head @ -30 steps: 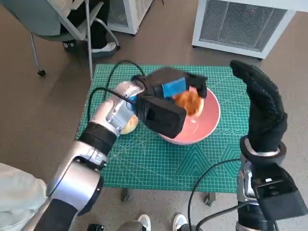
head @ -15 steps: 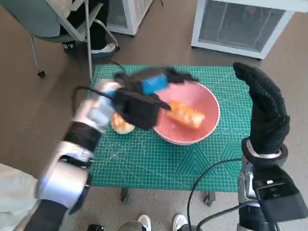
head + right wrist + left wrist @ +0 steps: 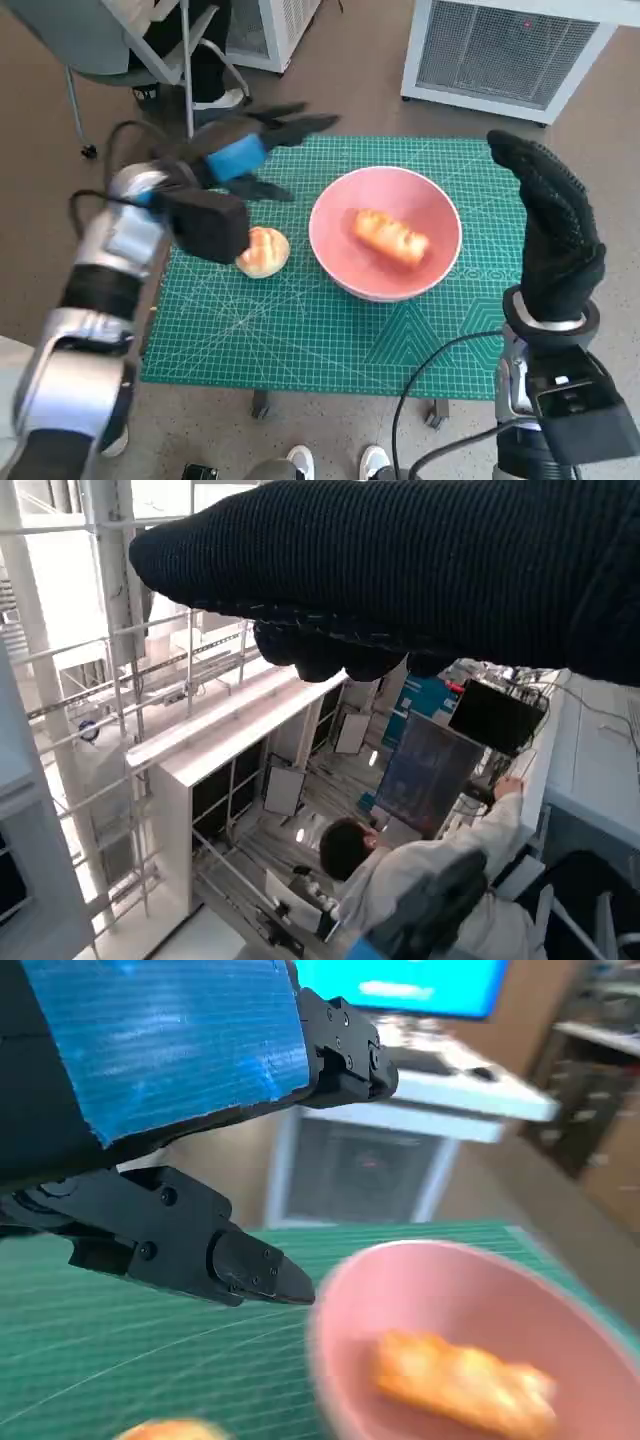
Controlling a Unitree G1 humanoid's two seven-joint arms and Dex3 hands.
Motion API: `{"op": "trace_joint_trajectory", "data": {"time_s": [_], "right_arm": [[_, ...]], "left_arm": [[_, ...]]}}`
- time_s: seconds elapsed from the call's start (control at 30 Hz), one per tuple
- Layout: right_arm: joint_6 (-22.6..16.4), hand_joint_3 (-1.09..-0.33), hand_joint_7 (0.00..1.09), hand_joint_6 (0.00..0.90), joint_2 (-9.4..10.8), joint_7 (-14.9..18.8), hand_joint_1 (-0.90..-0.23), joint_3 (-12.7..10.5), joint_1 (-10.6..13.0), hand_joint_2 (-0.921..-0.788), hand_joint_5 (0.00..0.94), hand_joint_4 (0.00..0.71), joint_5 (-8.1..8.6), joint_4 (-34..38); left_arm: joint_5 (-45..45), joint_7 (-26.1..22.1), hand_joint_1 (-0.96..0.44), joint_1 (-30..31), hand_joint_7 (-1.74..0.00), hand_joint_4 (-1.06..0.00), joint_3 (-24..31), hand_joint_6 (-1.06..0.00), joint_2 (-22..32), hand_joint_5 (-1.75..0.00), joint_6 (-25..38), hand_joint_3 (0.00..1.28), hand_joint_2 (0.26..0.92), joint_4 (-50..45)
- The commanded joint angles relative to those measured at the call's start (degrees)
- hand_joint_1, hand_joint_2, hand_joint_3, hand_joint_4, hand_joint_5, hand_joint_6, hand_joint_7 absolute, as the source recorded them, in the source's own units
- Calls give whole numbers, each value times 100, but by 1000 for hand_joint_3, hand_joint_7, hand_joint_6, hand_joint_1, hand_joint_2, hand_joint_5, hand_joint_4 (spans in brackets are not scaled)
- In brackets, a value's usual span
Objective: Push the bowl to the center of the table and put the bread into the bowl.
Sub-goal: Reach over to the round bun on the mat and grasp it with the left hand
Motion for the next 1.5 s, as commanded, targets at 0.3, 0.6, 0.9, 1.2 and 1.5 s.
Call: {"op": "trace_joint_trajectory", "data": {"time_s": [0.3, 0.6, 0.9, 1.2, 1.5], "right_arm": [[-12, -520, 690, 117, -26, 62, -407, 40, 2, -921, 5, 421, 138, 121], [-28, -523, 698, 111, -63, 111, -419, 90, -62, -921, 3, 420, 167, 184], [24, -529, 716, 109, -124, 192, -397, 97, -48, -921, 3, 419, 227, 103], [52, -528, 726, 104, -189, 301, -400, 63, 2, -921, 3, 420, 314, 21], [87, -525, 728, 102, -234, 331, -406, 59, 29, -921, 3, 421, 357, -30]], "left_arm": [[101, -153, -239, 409, -41, -228, -60, -338, 279, -17, 464, 3, 891, -230], [285, -170, -266, 362, -25, -243, -298, -337, 152, -10, 731, 3, 895, 205], [580, -115, -279, 157, -9, -240, -595, -327, -181, -2, 1143, 6, 908, 822], [922, -313, -280, -100, -1, -192, -1000, -298, -617, 0, 1701, 13, 918, 1480], [1124, -722, -243, -320, -14, -244, -1302, -323, -931, -25, 2371, 10, 919, 1834]]}}
